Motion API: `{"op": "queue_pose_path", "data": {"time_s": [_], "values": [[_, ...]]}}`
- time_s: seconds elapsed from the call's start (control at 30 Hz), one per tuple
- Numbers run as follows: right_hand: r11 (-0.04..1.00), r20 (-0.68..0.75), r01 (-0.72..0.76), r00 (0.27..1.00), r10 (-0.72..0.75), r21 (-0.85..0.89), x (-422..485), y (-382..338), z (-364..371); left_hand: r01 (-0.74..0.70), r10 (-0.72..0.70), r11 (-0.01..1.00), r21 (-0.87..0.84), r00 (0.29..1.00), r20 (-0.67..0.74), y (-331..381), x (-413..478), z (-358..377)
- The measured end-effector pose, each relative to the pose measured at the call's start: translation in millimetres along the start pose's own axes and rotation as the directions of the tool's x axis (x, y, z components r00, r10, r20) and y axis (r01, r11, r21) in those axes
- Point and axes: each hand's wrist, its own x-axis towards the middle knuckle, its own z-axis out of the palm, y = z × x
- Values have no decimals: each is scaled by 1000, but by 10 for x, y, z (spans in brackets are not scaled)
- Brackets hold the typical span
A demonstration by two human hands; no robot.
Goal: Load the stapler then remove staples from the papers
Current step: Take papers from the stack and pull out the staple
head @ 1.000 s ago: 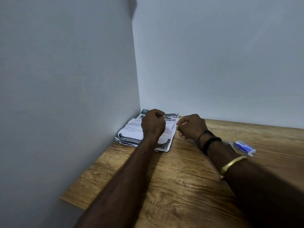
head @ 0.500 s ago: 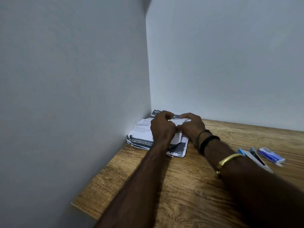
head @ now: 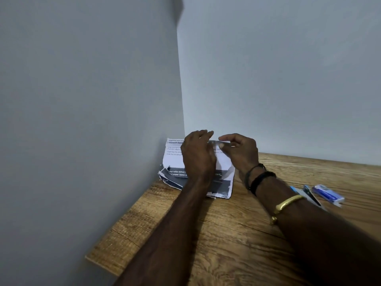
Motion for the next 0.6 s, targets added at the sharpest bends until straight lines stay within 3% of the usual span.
{"op": "queue_pose_path", "data": {"time_s": [0.17, 0.43, 0.6], "values": [[994, -26, 105, 994, -106, -40, -53, -44, -161, -145, 132, 977, 156, 987, 92, 158, -20, 38], [997, -37, 34, 999, -31, 72, -122, -8, -371, -188, 149, 931, 313, 978, 143, 107, -17, -26], [991, -91, 117, 990, -111, 61, -145, -75, -642, -177, 146, 927, 331, 982, 116, 25, 1, -99]]}}
